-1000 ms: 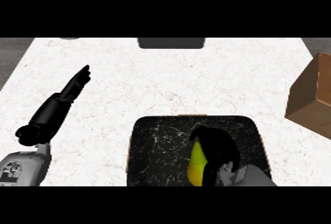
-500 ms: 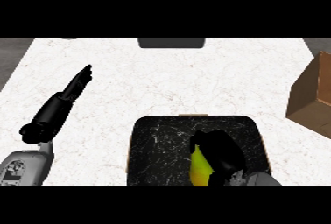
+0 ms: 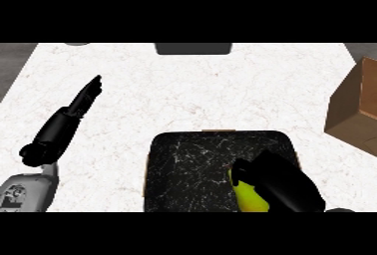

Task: Pick the pear from the tray and place it in the cardboard box

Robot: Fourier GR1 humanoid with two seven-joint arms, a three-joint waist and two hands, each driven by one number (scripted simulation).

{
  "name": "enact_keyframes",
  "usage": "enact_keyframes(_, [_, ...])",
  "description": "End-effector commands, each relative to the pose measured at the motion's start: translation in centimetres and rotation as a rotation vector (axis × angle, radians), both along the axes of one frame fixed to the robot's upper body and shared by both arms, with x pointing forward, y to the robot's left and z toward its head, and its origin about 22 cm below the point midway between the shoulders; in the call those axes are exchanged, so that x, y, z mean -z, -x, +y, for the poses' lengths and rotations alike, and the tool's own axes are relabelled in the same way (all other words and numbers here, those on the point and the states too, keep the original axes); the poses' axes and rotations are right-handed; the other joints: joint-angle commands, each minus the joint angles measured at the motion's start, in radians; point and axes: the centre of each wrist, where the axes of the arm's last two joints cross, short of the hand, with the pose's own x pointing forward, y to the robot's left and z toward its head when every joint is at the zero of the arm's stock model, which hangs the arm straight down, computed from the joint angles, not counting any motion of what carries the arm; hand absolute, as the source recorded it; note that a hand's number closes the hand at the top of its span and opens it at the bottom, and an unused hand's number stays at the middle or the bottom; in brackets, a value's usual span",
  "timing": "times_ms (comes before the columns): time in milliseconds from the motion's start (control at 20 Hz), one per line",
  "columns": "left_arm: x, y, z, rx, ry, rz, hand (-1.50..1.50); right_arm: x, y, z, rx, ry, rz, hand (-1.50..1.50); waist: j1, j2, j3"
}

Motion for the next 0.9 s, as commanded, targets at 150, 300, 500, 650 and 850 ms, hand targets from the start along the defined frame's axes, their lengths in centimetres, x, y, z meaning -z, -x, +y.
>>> enact_keyframes(150, [0.5,0.2,-1.4,0.001,0.012,0.005,0.0,-6.1,1.8,-3.3,-0.03,-0.095,-0.217,1.5,-0.004,0.0,-0.001])
enact_keyframes(300, [1.3,0.9,1.0,-0.006,0.01,0.002,0.0,-8.9,2.0,-5.5,0.092,-0.187,-0.244,1.5,-0.013,-0.001,-0.001])
enact_keyframes(500, [0.1,0.3,0.0,-0.02,0.014,-0.009,0.0,-11.2,2.1,-6.6,0.318,-0.369,-0.239,1.5,-0.021,-0.003,-0.001])
enact_keyframes(650, [0.0,-0.5,-1.3,-0.007,0.012,-0.005,0.0,-13.2,-0.6,-9.6,0.47,-0.42,-0.258,1.5,-0.004,0.004,-0.001])
enact_keyframes(850, [-0.2,-0.6,-0.6,0.017,0.004,-0.005,0.0,-13.2,-3.9,-12.0,0.595,-0.485,-0.253,1.5,0.018,0.006,-0.001])
